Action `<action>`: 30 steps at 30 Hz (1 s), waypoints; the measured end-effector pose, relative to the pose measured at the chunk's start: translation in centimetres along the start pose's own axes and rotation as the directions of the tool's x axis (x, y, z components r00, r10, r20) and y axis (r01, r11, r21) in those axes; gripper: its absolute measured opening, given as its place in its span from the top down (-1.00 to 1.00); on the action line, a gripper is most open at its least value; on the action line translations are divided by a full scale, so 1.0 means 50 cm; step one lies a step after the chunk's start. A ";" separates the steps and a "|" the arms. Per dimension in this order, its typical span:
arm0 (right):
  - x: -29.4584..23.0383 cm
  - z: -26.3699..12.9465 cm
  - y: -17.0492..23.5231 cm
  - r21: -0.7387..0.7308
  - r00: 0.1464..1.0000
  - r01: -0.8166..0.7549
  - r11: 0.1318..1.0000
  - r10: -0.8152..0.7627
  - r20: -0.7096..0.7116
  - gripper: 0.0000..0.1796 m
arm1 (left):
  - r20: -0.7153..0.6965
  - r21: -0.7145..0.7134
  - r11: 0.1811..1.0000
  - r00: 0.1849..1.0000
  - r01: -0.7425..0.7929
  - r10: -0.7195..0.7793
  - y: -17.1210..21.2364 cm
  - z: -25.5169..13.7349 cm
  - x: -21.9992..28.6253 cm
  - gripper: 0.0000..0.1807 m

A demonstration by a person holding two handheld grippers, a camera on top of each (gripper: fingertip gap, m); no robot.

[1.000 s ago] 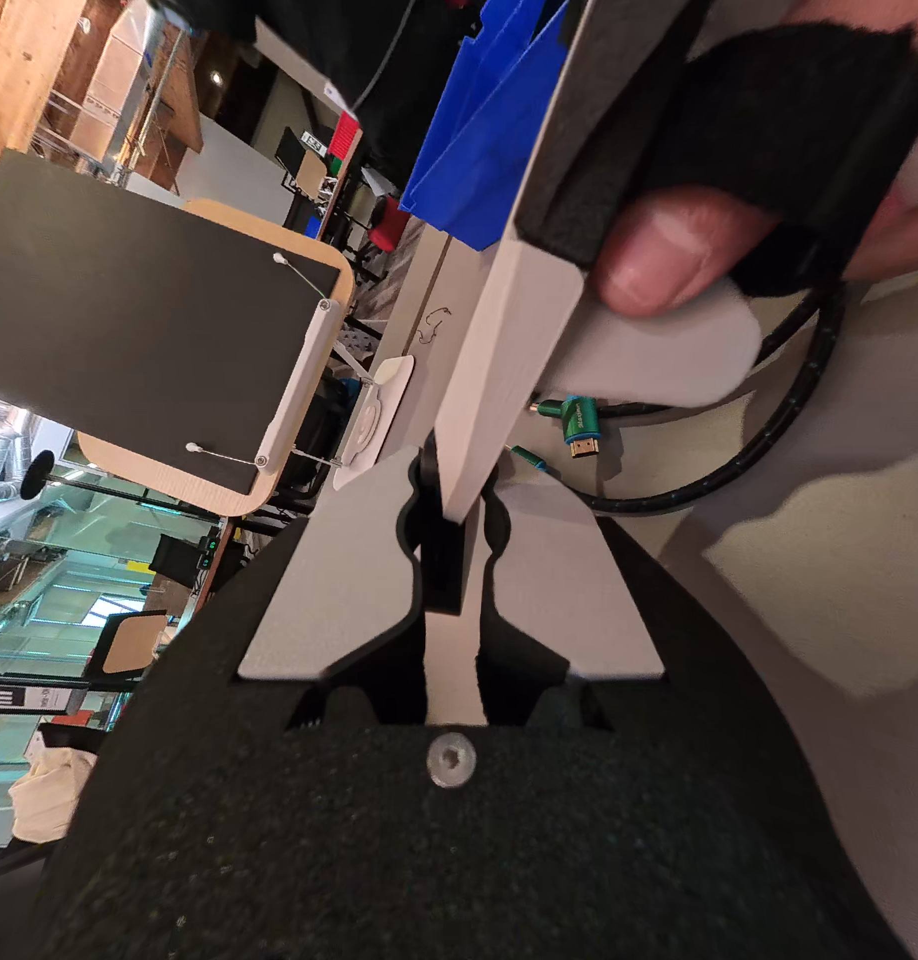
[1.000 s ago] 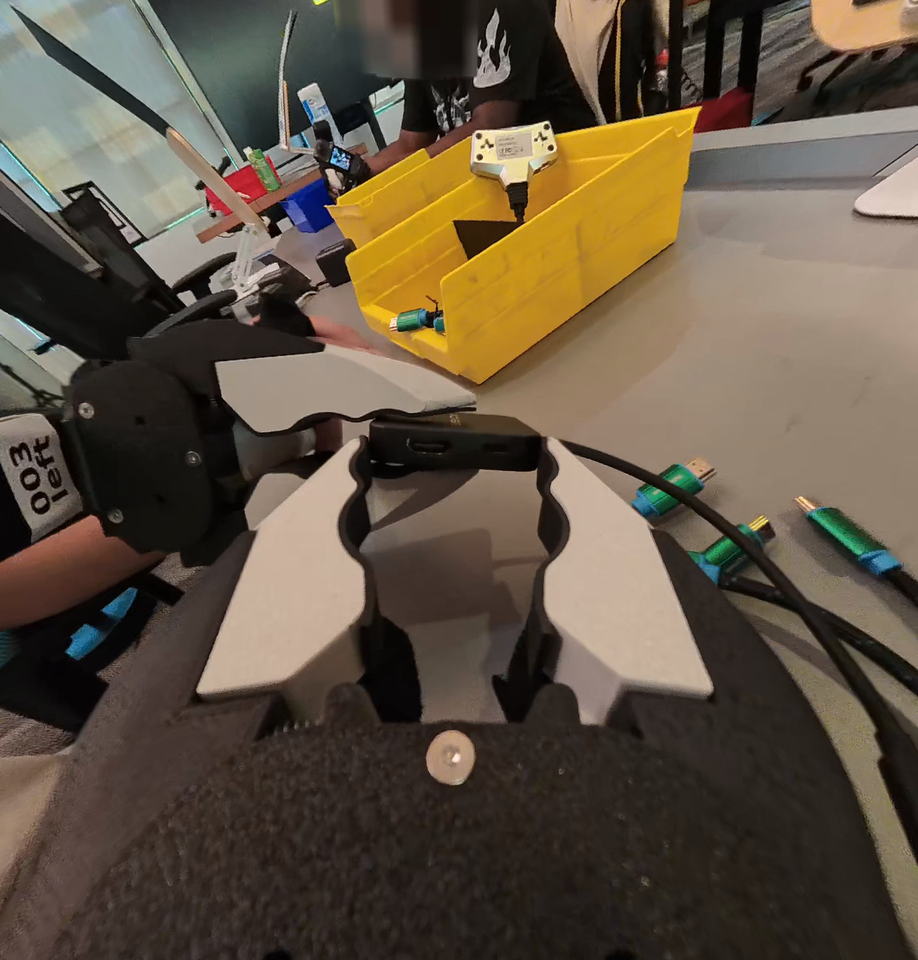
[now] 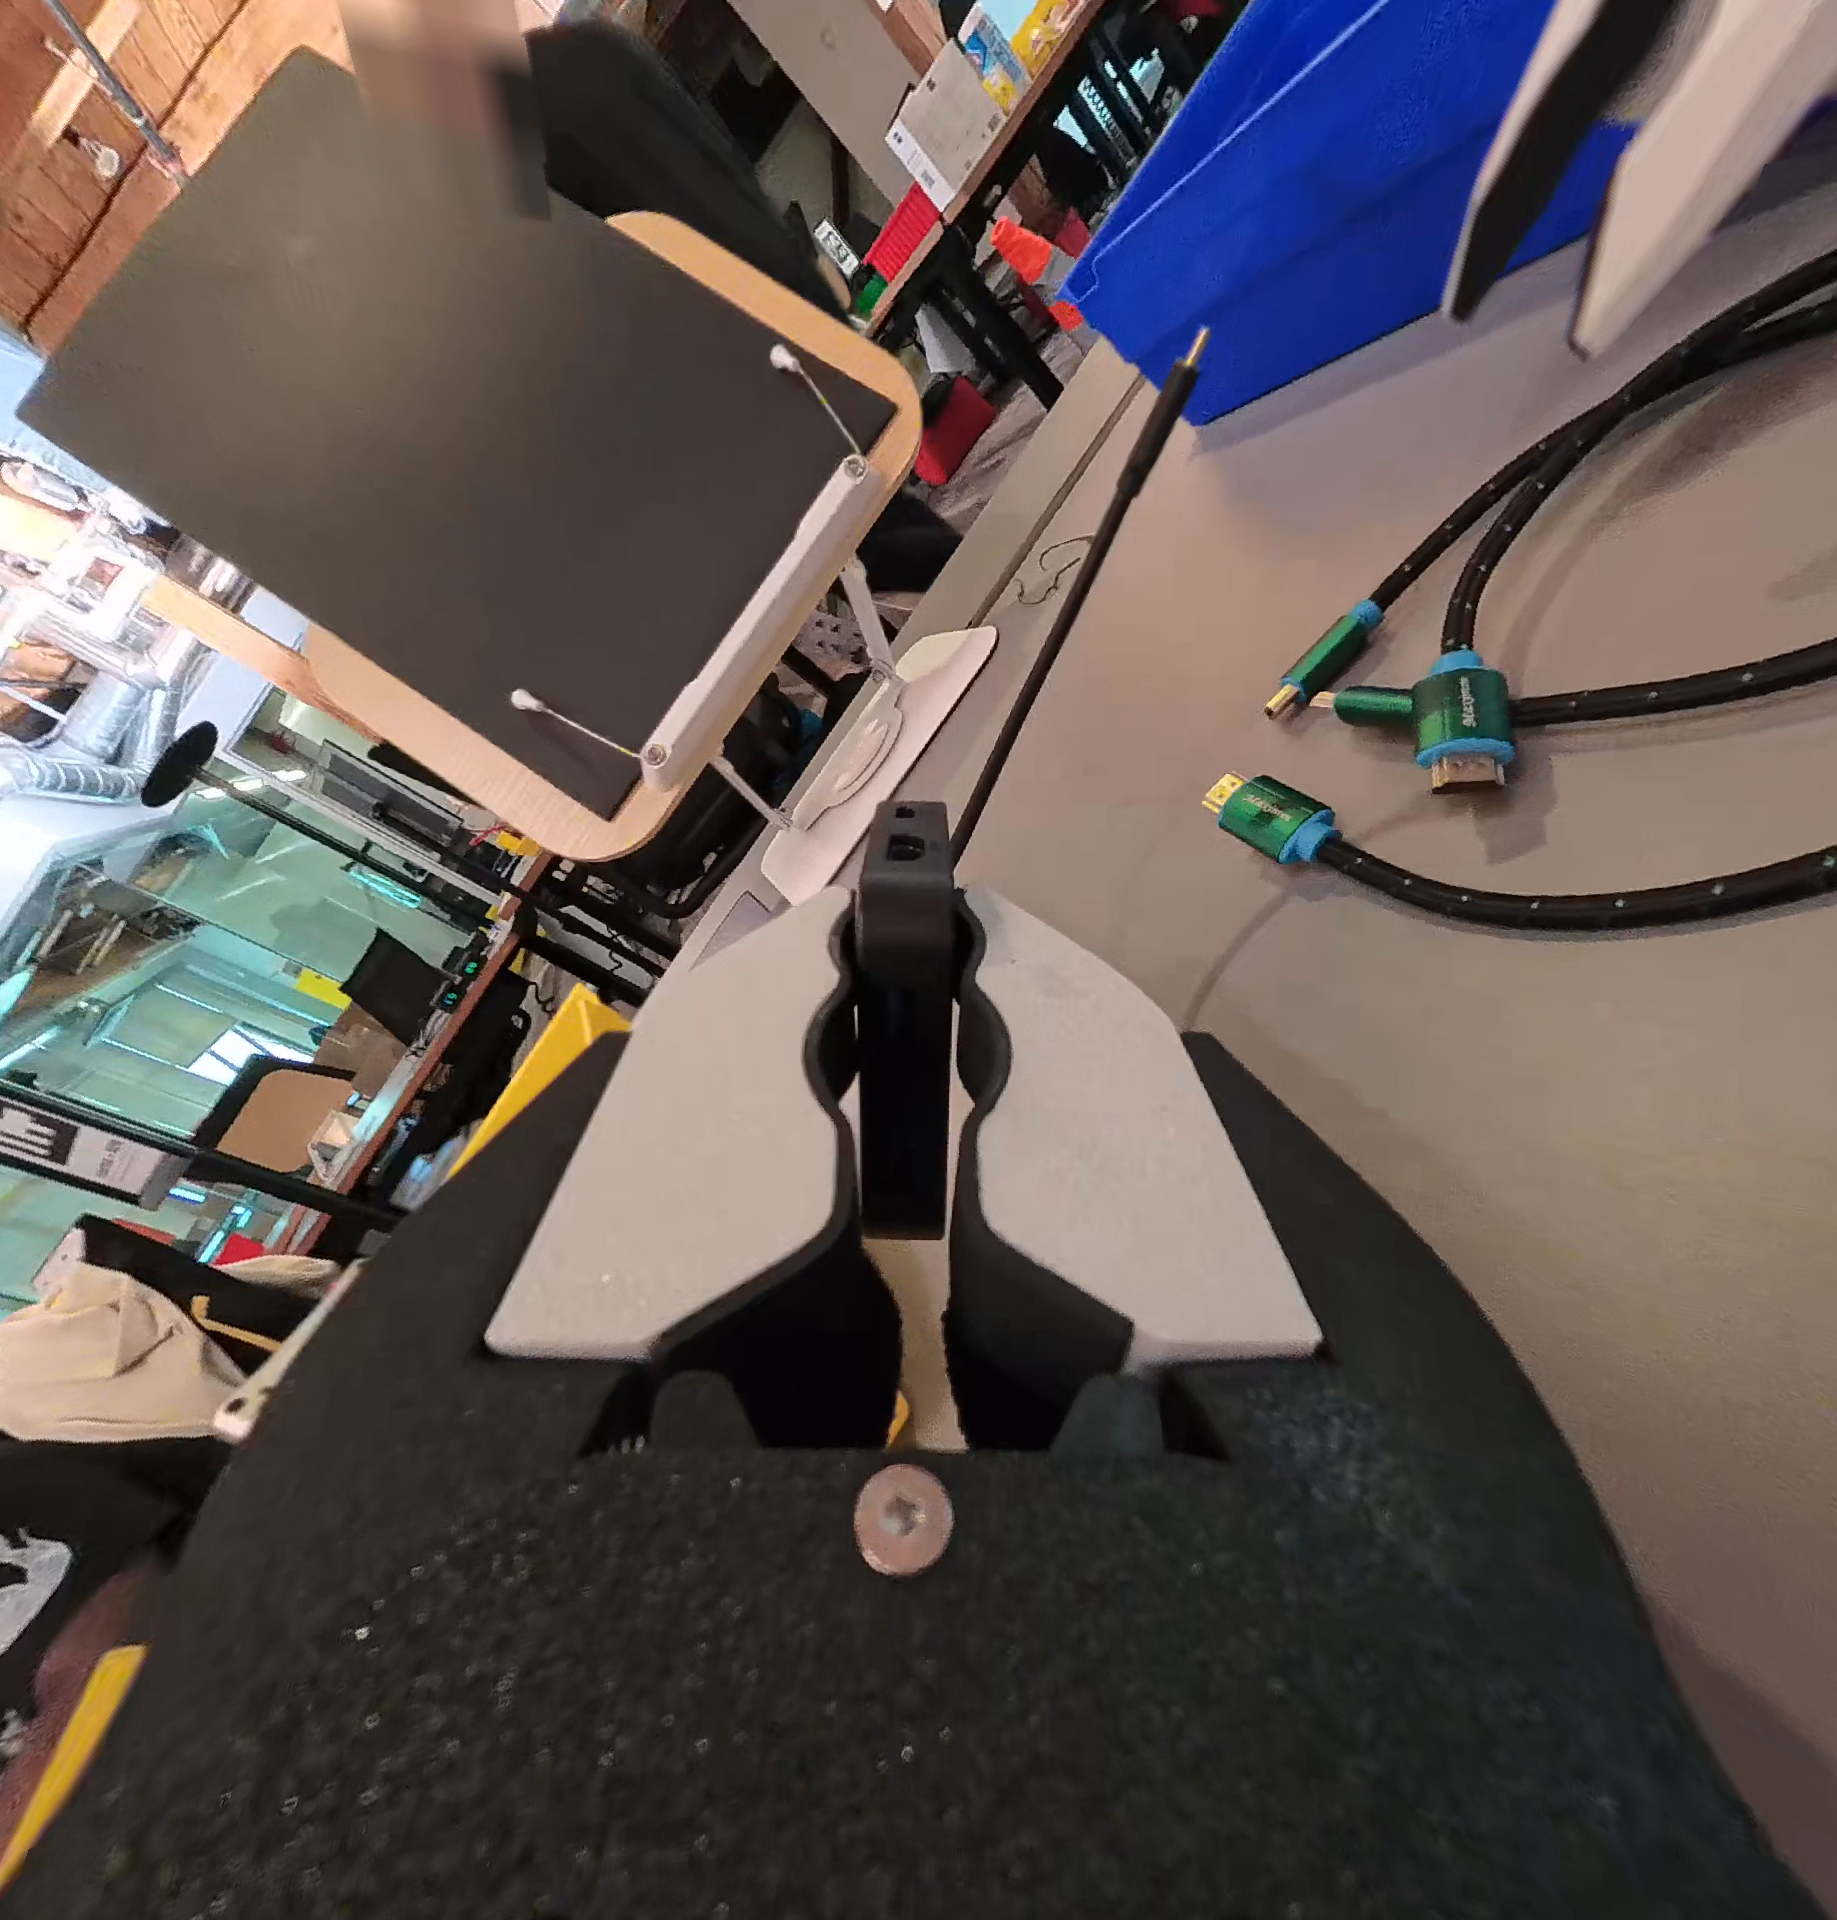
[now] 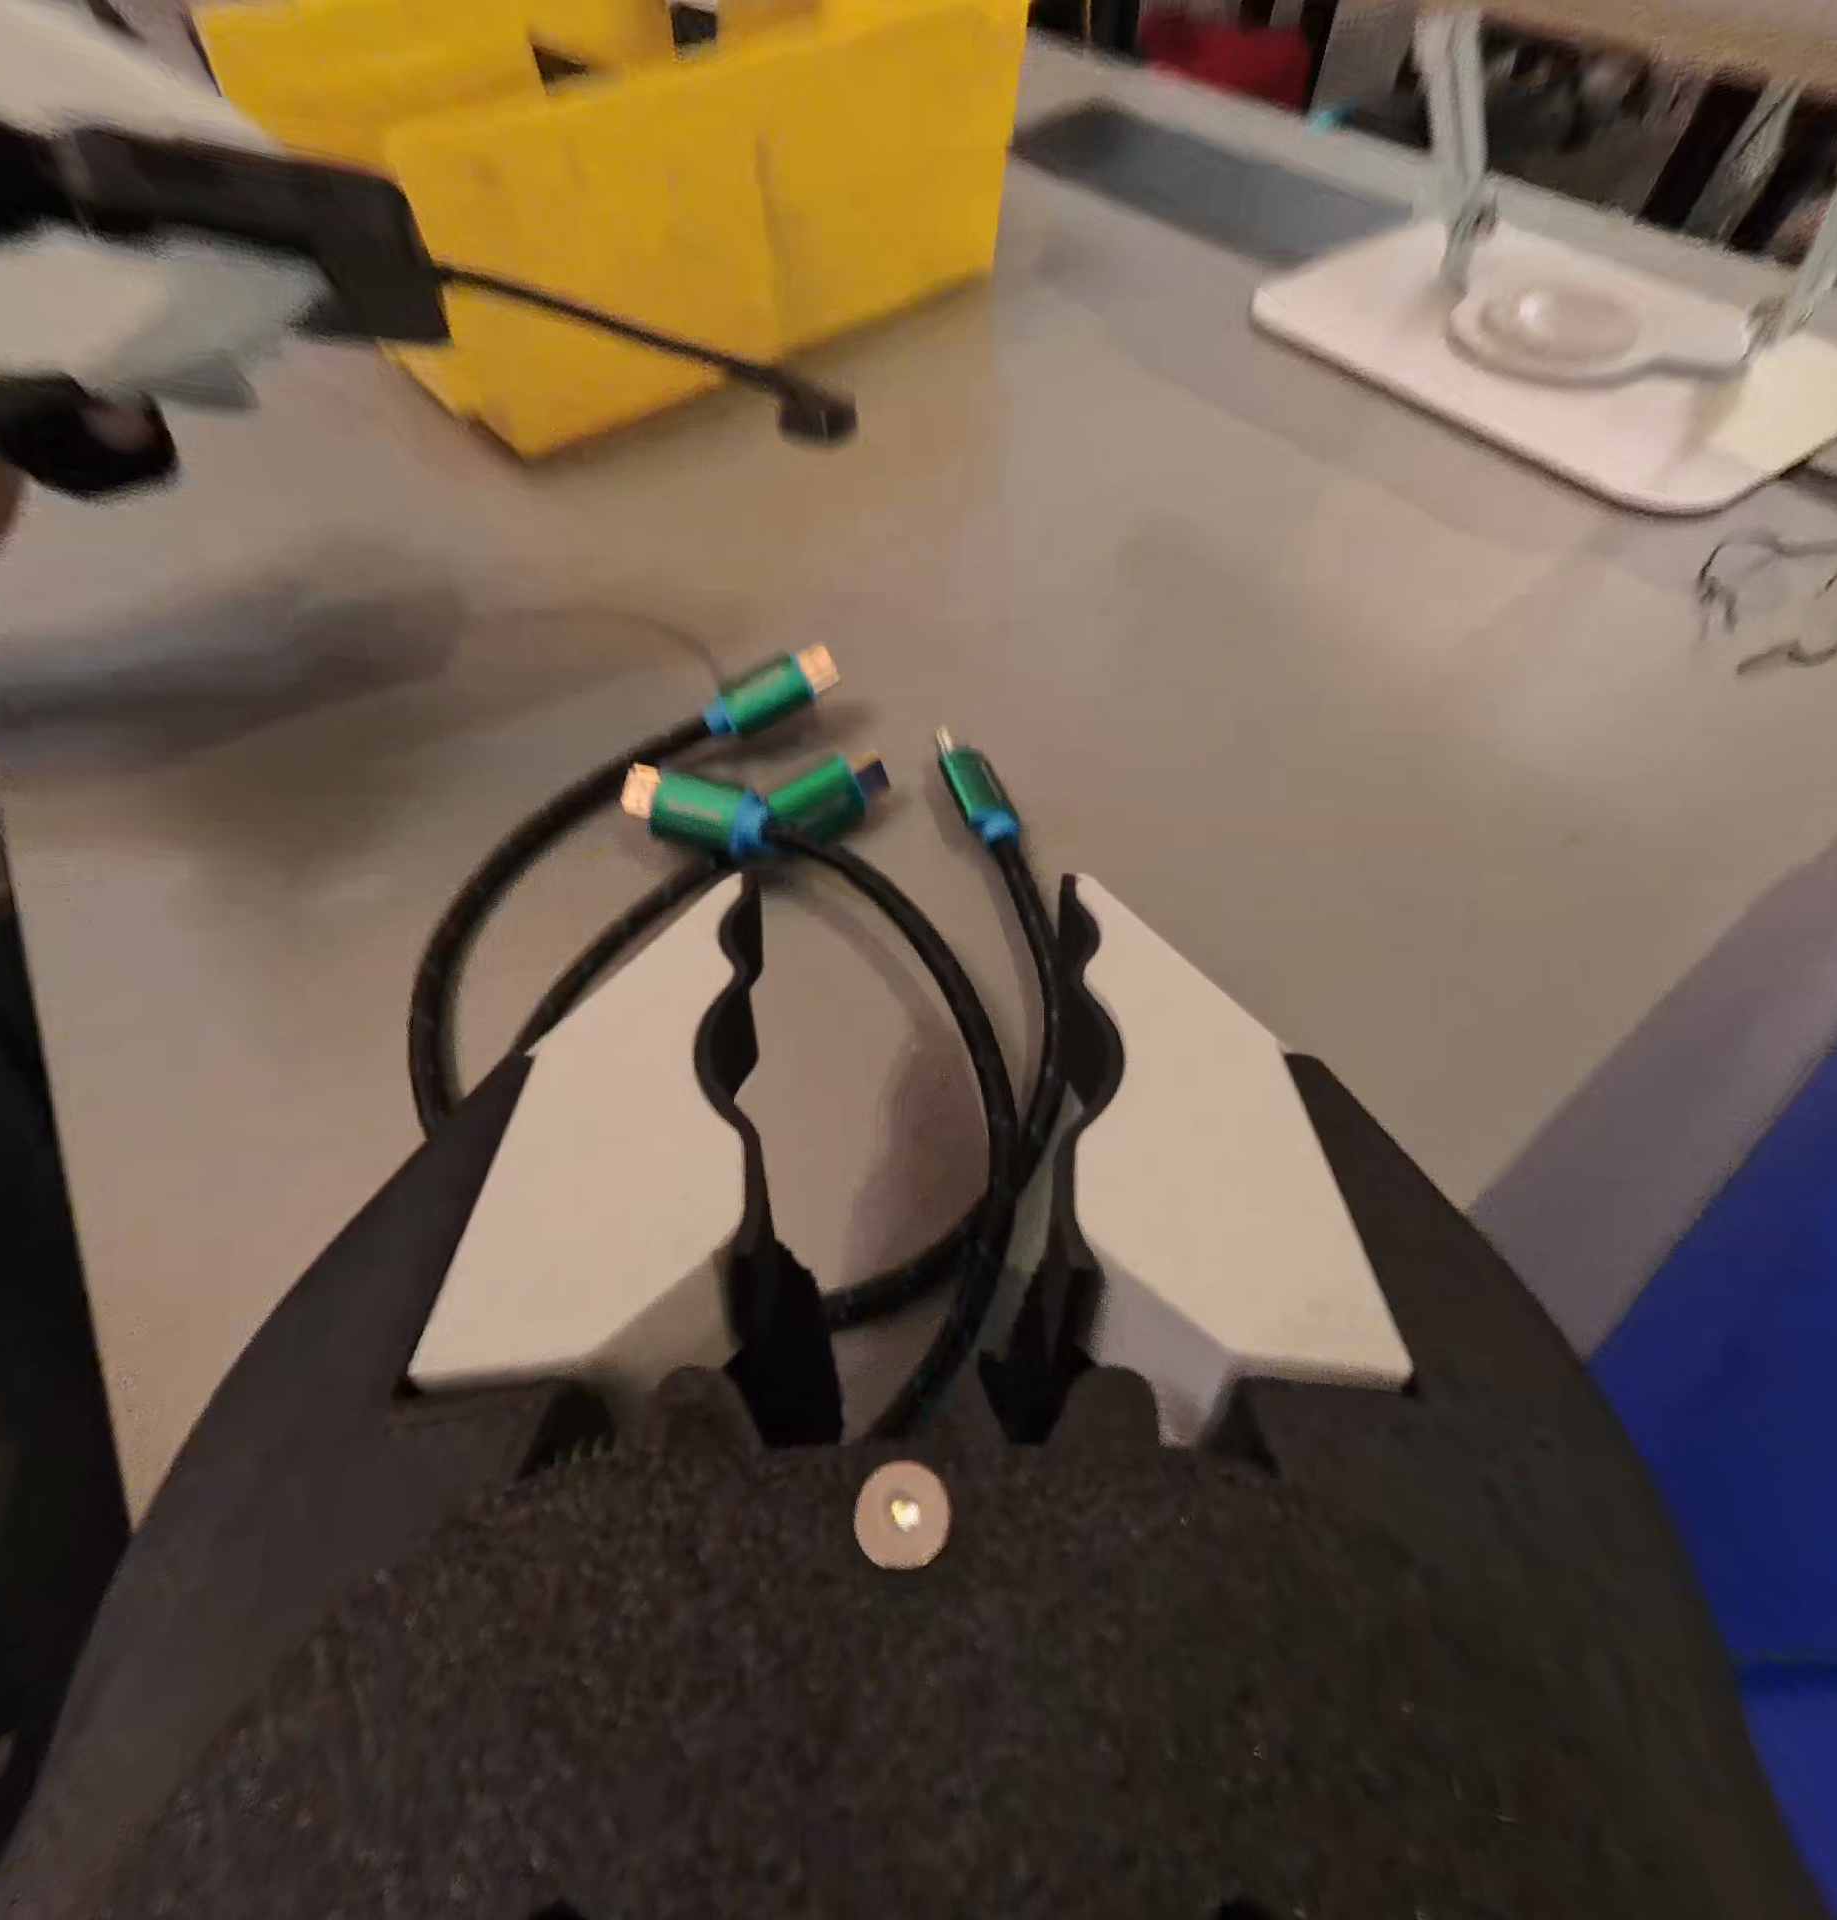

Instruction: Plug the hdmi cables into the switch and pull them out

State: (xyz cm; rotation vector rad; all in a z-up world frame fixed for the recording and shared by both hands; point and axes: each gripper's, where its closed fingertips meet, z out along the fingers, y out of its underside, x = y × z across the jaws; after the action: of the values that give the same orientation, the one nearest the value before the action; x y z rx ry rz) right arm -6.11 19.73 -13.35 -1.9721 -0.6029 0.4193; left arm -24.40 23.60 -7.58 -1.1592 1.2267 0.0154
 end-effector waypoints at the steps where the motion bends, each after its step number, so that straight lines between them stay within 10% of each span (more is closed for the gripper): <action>1: 0.003 0.002 0.021 -0.052 1.000 0.005 0.999 -0.005 -0.005 0.37 | -0.006 0.002 1.000 1.000 0.010 -0.010 0.002 0.000 0.000 0.85; 9: 0.034 -0.018 0.116 -0.306 0.995 -0.060 0.950 0.034 -0.090 0.50 | -0.030 -0.008 0.999 0.999 0.031 -0.031 0.016 0.002 0.002 0.85; 11: 0.042 -0.025 0.139 -0.360 0.993 -0.061 0.931 0.019 -0.119 0.79 | -0.034 -0.008 0.999 0.999 0.033 -0.033 0.018 0.003 0.004 0.85; 18: 0.072 -0.075 0.053 -0.284 0.971 -0.106 0.953 0.039 -0.234 0.92 | -0.029 -0.020 0.999 0.999 0.031 -0.032 0.022 0.009 0.003 0.84; 24: 0.083 -0.173 -0.134 -0.200 0.780 0.282 0.938 -0.345 -0.521 0.92 | -0.027 -0.030 0.996 0.996 0.079 -0.079 0.027 0.014 -0.003 0.85; 30: 0.067 -0.157 -0.141 -0.306 0.624 0.470 0.828 -0.557 -0.548 0.93 | -0.029 -0.031 0.996 0.996 0.081 -0.082 0.024 0.015 -0.001 0.85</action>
State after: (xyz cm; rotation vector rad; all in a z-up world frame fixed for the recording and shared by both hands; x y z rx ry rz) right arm -0.88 18.71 -3.63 -1.7963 -0.7331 -0.6423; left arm -24.57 24.72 -8.43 -1.2387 1.2083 -0.0452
